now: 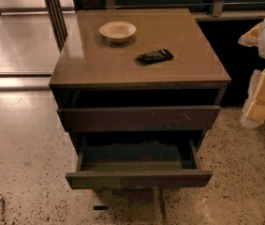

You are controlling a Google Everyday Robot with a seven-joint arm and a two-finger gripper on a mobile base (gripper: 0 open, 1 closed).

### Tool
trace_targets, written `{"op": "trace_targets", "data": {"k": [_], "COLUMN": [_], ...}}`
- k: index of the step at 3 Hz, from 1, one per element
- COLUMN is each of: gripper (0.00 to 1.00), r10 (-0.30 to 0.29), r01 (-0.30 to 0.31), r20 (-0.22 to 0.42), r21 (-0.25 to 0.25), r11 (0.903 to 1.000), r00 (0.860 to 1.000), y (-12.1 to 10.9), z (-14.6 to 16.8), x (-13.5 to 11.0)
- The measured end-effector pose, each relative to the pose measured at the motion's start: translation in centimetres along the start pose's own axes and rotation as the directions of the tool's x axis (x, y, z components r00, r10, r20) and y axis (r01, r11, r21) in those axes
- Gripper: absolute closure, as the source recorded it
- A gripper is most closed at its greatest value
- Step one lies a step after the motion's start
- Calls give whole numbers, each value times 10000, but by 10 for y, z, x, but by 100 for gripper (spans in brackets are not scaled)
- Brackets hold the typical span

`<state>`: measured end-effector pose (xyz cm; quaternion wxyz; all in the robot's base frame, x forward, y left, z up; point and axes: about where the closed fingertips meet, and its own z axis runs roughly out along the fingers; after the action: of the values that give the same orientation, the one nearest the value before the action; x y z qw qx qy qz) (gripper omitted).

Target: Close middle drawer

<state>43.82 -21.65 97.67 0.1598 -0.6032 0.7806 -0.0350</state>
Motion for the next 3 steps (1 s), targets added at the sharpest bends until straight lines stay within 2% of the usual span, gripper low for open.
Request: {"op": "trace_targets", "data": {"k": [1, 2, 3], "gripper": [0, 18, 41], "r10": [0, 0, 64], "r01": [0, 0, -66], "r20": [0, 0, 140], "r21": [0, 1, 149], "r11": [10000, 10000, 9999], "r00": [10000, 10000, 9999], "y": [0, 0, 6], "z": [0, 0, 19], "x": [0, 0, 3]}}
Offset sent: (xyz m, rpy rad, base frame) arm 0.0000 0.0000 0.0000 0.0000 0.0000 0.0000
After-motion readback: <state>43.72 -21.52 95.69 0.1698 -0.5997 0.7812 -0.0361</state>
